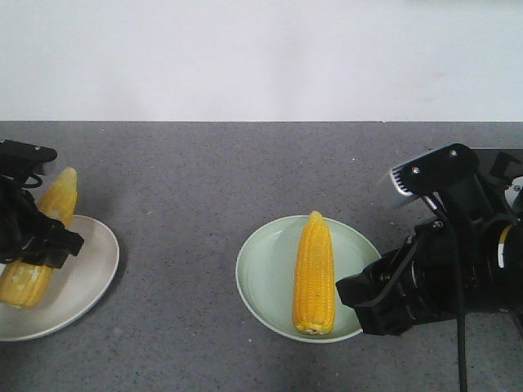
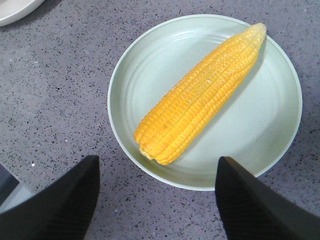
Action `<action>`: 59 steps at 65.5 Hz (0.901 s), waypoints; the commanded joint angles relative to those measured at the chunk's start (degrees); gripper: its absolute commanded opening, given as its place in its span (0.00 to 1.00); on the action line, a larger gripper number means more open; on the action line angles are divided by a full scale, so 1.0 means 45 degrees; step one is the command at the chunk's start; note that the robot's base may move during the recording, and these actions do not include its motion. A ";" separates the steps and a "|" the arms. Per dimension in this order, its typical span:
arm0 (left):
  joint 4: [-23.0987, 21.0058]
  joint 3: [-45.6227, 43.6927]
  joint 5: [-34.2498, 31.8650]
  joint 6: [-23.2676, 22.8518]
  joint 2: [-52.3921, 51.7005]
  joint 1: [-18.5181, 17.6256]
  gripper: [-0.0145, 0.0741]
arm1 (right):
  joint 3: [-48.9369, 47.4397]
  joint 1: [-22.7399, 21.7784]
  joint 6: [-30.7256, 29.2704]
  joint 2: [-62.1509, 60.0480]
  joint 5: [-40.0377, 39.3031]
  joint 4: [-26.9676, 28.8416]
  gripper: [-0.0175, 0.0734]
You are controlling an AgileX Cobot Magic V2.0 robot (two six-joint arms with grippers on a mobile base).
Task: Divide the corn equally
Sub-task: 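Lower the left-held cob onto the cream plate, then open the left gripper and withdraw it from the cob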
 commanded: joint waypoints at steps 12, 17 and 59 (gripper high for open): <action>0.0220 -0.0458 -0.0329 -0.0145 0.0148 0.0007 0.44 | -0.0322 0.0033 -0.0028 -0.0238 -0.0569 0.0056 0.71; 0.0231 -0.0458 -0.0329 -0.0145 0.0369 0.0007 0.44 | -0.0322 0.0033 -0.0028 -0.0238 -0.0569 0.0056 0.71; 0.0230 -0.0458 -0.0238 -0.0028 0.0482 0.0007 0.67 | -0.0322 0.0033 -0.0028 -0.0238 -0.0545 0.0056 0.71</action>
